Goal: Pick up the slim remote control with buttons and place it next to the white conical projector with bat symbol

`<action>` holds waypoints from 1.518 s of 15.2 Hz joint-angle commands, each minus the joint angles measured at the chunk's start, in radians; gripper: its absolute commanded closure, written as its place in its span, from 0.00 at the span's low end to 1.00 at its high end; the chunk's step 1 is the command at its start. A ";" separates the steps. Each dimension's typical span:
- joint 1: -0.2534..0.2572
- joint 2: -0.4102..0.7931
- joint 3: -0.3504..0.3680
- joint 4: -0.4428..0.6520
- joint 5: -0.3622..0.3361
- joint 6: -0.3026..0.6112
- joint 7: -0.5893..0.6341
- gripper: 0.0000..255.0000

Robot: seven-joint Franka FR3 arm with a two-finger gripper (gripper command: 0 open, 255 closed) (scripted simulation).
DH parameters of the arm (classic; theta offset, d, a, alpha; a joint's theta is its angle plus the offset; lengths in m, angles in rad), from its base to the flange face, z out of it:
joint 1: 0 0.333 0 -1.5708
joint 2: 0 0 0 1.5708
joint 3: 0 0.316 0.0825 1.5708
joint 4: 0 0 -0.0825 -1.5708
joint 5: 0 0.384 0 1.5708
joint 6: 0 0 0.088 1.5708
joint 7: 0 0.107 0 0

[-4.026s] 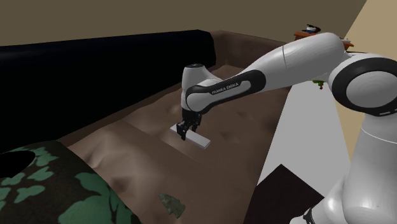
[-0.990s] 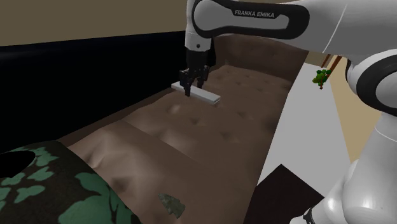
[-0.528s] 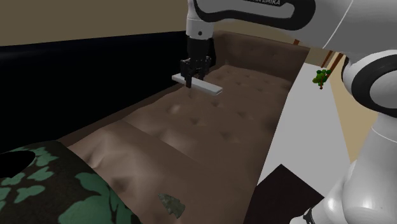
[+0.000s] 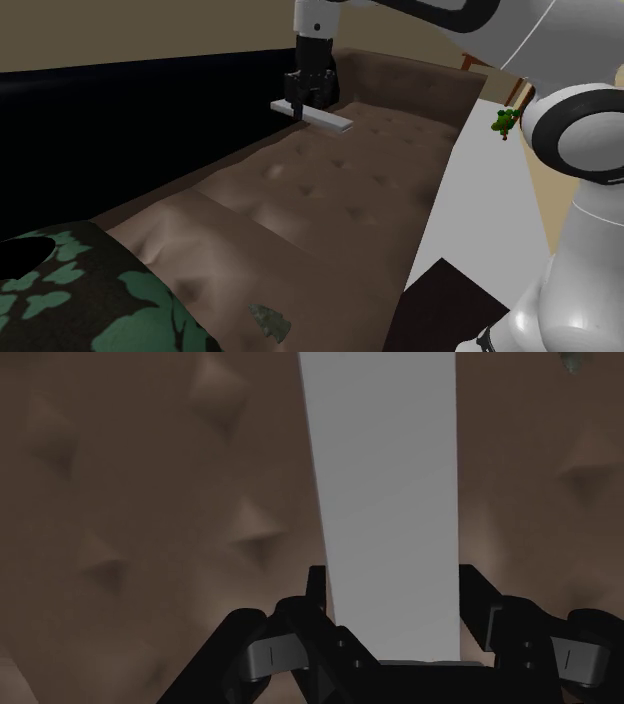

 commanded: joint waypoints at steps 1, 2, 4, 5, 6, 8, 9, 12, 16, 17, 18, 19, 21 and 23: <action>0.004 0.014 0.001 0.044 -0.003 -0.030 0.002 1.00; 0.006 -0.033 0.006 -0.025 0.006 -0.008 0.014 1.00; 0.013 -0.115 0.016 -0.140 0.022 0.027 0.038 1.00; 0.018 -0.152 0.021 -0.190 0.030 0.041 0.051 1.00; 0.023 -0.188 0.027 -0.237 0.037 0.053 0.063 1.00; 0.034 -0.253 0.038 -0.320 0.053 0.073 0.089 1.00; 0.040 -0.284 0.044 -0.357 0.061 0.080 0.102 1.00; 0.060 -0.369 0.064 -0.456 0.084 0.098 0.144 1.00; 0.090 -0.470 0.095 -0.562 0.118 0.111 0.203 1.00; 0.098 -0.492 0.104 -0.585 0.127 0.113 0.219 1.00; 0.106 -0.514 0.113 -0.606 0.136 0.114 0.235 1.00; 0.114 -0.536 0.122 -0.626 0.145 0.115 0.251 1.00; 0.131 -0.576 0.141 -0.661 0.163 0.115 0.285 1.00; 0.148 -0.612 0.162 -0.691 0.182 0.114 0.320 1.00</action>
